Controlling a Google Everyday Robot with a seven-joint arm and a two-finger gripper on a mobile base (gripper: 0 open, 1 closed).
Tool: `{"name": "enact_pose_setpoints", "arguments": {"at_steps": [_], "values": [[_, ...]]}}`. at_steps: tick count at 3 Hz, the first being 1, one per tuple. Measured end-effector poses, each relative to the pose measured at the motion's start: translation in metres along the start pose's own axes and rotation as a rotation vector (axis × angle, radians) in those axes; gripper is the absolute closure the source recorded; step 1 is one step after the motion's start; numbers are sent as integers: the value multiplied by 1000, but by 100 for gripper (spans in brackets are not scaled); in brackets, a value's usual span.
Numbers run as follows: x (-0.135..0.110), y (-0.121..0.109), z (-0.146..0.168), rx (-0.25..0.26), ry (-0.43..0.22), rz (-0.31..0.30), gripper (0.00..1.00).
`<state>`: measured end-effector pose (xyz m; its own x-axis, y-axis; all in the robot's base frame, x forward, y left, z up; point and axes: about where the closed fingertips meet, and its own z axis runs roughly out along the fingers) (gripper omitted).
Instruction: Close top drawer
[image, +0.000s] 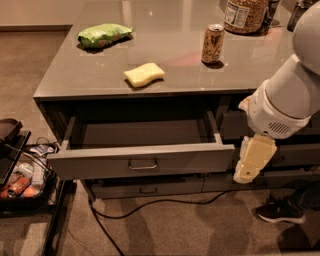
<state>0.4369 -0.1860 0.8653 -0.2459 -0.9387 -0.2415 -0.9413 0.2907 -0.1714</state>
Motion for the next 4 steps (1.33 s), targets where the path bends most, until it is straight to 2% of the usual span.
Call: {"name": "enact_pose_setpoints", "arguments": {"at_steps": [1,2,3,4], "values": [[-18,-5,16,-11,-27,-27,0],[-36,-23,38,-22,-174,-46,0],[-48,-17,40,-50,-225,-59,0],[-48,-17,40,-50,-224,-58,0]]}}
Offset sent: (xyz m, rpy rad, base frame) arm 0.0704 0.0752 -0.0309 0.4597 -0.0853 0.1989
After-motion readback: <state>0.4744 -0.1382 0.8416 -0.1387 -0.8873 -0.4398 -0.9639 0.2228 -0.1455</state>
